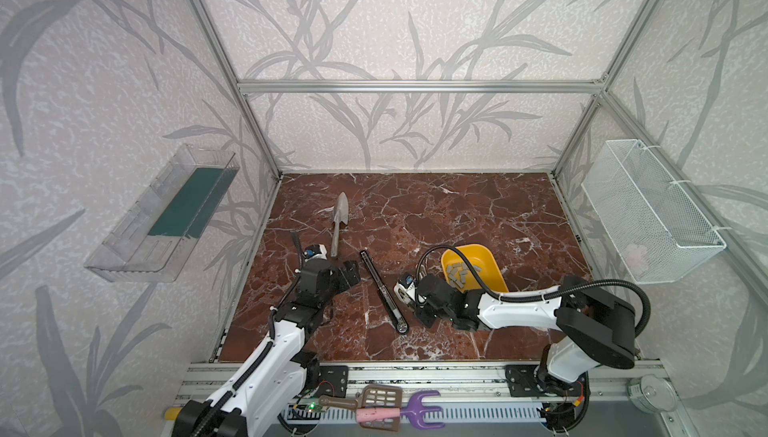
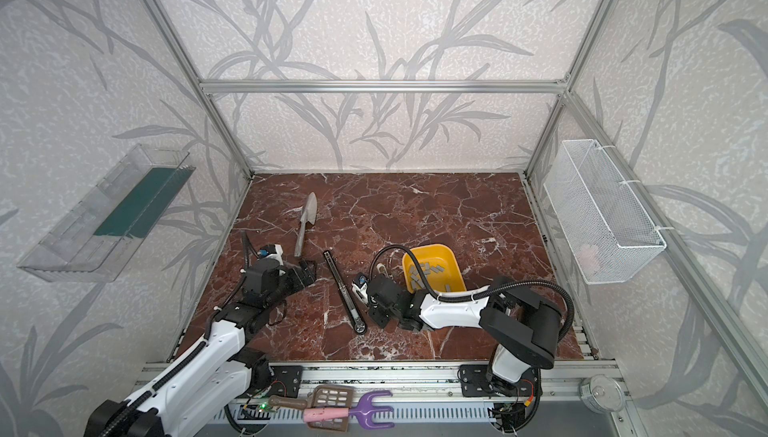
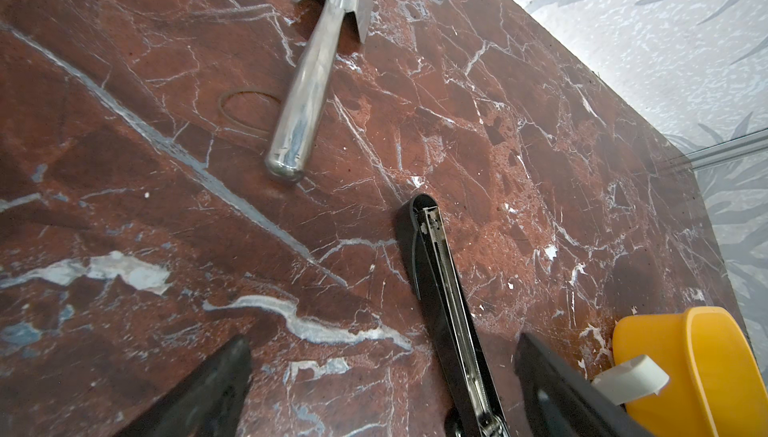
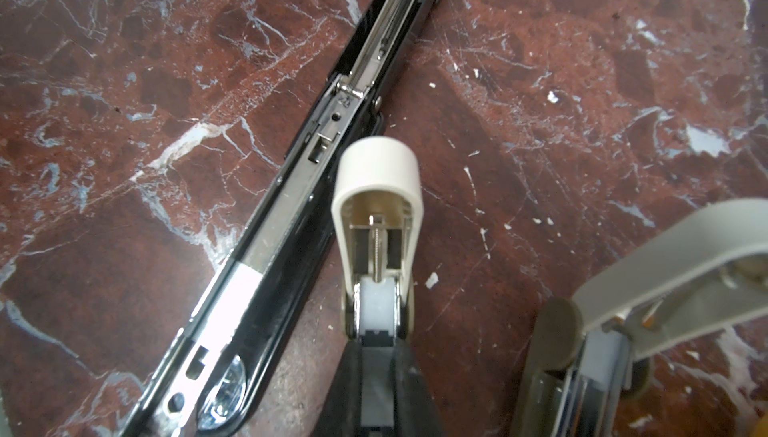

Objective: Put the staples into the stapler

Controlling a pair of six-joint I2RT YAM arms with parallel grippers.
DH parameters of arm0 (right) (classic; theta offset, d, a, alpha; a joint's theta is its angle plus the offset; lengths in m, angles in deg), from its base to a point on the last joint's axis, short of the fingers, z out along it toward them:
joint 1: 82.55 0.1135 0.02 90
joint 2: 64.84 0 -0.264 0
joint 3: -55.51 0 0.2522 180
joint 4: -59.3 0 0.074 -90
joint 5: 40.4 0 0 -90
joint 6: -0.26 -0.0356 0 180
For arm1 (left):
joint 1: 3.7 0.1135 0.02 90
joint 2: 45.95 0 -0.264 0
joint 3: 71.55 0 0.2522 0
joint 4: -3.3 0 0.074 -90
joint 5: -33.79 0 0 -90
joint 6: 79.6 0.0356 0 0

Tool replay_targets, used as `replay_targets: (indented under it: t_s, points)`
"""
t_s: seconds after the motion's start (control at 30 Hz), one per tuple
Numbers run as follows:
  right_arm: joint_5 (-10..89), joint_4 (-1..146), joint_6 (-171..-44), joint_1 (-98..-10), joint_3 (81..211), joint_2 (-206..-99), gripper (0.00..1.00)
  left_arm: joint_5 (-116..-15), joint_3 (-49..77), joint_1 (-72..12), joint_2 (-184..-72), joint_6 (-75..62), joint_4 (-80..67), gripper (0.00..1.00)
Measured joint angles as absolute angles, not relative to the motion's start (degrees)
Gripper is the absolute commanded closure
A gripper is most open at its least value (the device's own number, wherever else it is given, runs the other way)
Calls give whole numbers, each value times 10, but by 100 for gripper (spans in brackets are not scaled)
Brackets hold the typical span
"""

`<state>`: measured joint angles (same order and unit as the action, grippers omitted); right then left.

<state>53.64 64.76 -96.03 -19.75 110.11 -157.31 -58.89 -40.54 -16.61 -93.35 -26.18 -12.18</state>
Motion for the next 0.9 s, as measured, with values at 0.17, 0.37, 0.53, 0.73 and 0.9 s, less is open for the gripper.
replay_targets:
  t_s: [0.17, 0.37, 0.53, 0.73, 0.9]
  points:
    - [541, 655, -966, -196, 1101, -1570, 77, -589, -405, -166, -933, -262, -122, 1]
    - [541, 681, -968, -194, 1101, -1570, 67, -589, -405, -166, -933, -262, -122, 1]
    - [541, 684, -968, -193, 1097, -1564, 63, -589, -405, -166, -933, -262, -122, 1]
    - [556, 688, -970, -193, 1088, -1506, 62, -588, -405, -166, -933, -262, -122, 1]
    - [605, 695, -970, -193, 1086, -1407, 63, -588, -405, -166, -933, -262, -123, 1]
